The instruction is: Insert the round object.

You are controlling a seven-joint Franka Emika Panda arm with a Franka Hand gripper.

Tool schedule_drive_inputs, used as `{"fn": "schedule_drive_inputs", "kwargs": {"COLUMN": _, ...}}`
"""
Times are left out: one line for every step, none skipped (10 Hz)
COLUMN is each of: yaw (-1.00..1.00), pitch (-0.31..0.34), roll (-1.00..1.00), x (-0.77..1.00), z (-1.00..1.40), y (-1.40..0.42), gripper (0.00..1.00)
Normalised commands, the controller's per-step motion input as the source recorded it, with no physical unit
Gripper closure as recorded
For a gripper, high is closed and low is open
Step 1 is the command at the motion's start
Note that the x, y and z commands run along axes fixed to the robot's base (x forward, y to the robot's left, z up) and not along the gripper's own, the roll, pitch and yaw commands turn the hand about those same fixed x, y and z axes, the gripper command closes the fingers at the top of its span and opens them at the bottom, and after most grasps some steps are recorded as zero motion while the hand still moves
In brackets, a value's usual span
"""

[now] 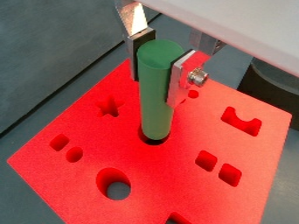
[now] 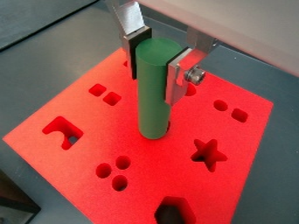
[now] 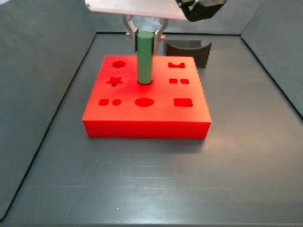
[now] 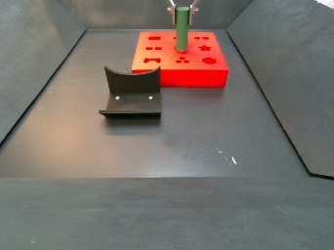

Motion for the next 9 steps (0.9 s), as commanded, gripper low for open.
{"fn": "schedule_drive_inputs", "kwargs": {"yaw": 0.00, "pitch": -0.121, "roll": 0.00, "x": -0.25, "z": -0.13, "y": -0.05, "gripper": 1.00}}
{"fn": "schedule_drive_inputs", "kwargs": {"yaw": 0.00, "pitch": -0.044, "roll": 0.09, "x": 0.01, "z": -0.13, "y": -0.23, "gripper": 1.00}}
{"fn": "schedule_drive_inputs", "kwargs": {"yaw": 0.00, "pitch": 0.000, "roll": 0.10, "x": 0.25, "z": -0.20, "y": -0.08, "gripper": 1.00}}
{"fn": "schedule_drive_inputs", "kwargs": {"yaw": 0.09, "pitch": 0.007, "roll": 0.13, "x": 0.41, "z": -0.17, "y": -0.20, "gripper": 1.00}}
{"fn": "schedule_drive_inputs", "kwargs": {"yaw": 0.01, "pitch": 0.000, "roll": 0.10, "x": 0.30, "z": -0.29, "y": 0.00, "gripper": 1.00}}
{"fn": "schedule_drive_inputs", "kwargs": {"yaw": 0.00, "pitch": 0.000, "roll": 0.09, "x": 0.18, "z": -0.34, "y": 0.07, "gripper": 1.00}}
{"fn": "schedule_drive_inputs", "kwargs": {"yaw": 0.00, "pitch": -0.004, "roll": 0.04, "x": 0.00, "z": -0.33, "y": 0.05, "gripper": 1.00}}
{"fn": "schedule_drive_inputs", "kwargs": {"yaw": 0.00, "pitch": -0.011, "roll": 0.01, "x": -0.03, "z": -0.29, "y": 0.00, "gripper": 1.00}}
{"fn": "schedule_drive_inputs", "kwargs": {"yaw": 0.00, "pitch": -0.059, "roll": 0.12, "x": 0.00, "z": -0.57, "y": 0.00, "gripper": 1.00}}
